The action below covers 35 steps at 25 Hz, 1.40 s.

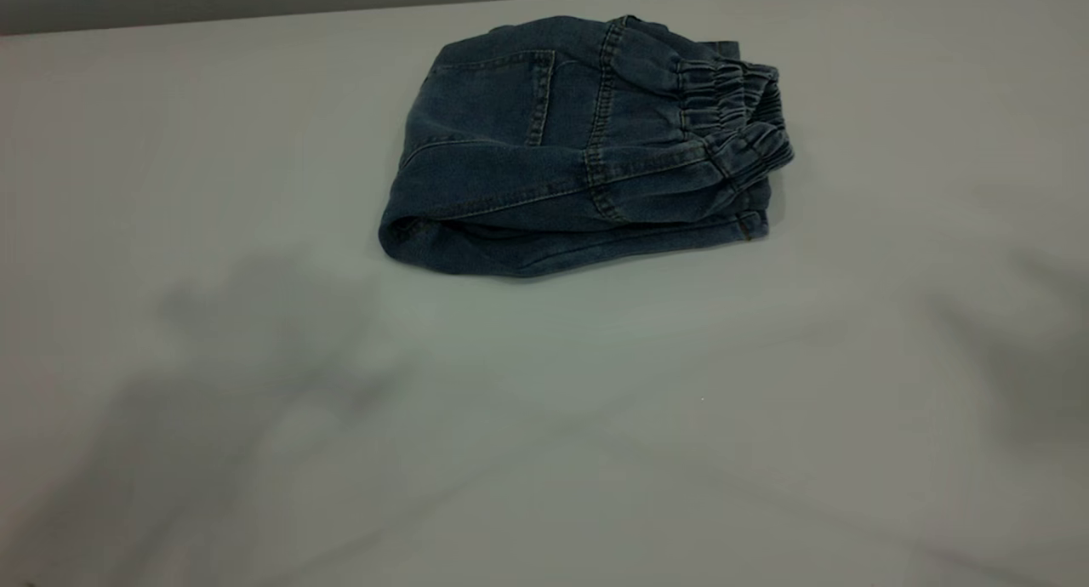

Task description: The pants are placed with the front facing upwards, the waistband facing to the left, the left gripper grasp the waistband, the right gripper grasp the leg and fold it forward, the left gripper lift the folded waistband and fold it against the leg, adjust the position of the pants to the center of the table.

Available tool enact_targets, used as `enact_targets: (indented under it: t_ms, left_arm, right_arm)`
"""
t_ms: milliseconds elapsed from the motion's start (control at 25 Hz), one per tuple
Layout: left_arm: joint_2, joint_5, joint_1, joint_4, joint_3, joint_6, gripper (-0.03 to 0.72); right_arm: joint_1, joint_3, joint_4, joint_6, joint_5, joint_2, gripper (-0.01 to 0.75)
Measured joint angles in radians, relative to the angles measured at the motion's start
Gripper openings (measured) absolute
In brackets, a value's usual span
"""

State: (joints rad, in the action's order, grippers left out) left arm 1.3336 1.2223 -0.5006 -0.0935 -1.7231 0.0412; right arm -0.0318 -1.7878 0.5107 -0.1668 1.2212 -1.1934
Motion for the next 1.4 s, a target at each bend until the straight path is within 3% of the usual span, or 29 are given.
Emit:
enact_targets:
  t_ms: [680, 1000, 1400]
  left_arm:
    - [-0.764, 0.000, 0.000, 0.078, 0.713, -0.023, 0.456]
    - [-0.994, 0.000, 0.000, 0.078, 0.930, -0.023, 0.456]
    - [-1.089, -0.003, 0.000, 0.078, 1.078, -0.023, 0.456]
  right_arm:
    - [0.000, 0.697, -0.035, -0.067, 0.000, 0.677, 0.475]
    - [0.000, 0.914, -0.115, -0.062, 0.000, 0.910, 0.475]
    - [0.000, 1.163, -0.233, -0.102, -0.053, 1.047, 0.475]
